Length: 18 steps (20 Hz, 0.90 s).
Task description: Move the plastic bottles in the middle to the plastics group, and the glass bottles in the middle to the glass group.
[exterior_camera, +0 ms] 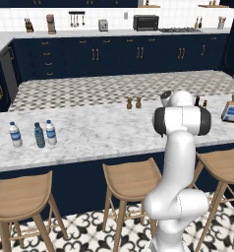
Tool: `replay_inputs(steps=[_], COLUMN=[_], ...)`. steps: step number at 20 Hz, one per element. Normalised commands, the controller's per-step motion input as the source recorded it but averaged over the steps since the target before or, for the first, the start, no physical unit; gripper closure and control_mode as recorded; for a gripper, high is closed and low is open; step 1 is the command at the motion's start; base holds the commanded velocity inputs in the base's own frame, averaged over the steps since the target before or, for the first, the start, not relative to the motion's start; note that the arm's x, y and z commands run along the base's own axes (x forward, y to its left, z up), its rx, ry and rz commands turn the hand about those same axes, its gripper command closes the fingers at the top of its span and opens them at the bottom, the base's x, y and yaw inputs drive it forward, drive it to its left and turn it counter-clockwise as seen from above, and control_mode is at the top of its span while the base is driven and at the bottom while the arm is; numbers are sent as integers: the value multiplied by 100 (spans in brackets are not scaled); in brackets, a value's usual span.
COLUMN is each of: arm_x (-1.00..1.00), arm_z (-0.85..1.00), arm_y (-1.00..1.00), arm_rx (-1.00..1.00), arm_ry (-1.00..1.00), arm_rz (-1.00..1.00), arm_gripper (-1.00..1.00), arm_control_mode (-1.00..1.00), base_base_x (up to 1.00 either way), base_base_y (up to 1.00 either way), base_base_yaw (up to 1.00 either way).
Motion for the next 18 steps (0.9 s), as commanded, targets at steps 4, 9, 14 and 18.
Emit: replay_inputs(steps=[4, 9, 14, 18], arm_x=[0, 0, 0, 0], arm_z=[-13, 0, 0, 0], arm_y=[0, 0, 0, 0], arm_rx=[0, 0, 0, 0], arm_ry=[0, 0, 0, 0], arm_rz=[0, 0, 0, 0], arm_gripper=[100, -100, -100, -100], arm_control_mode=[-100, -100, -100, -100], base_base_x=[0, 0, 0, 0], base_base_y=[0, 0, 0, 0], base_base_yaw=[0, 0, 0, 0])
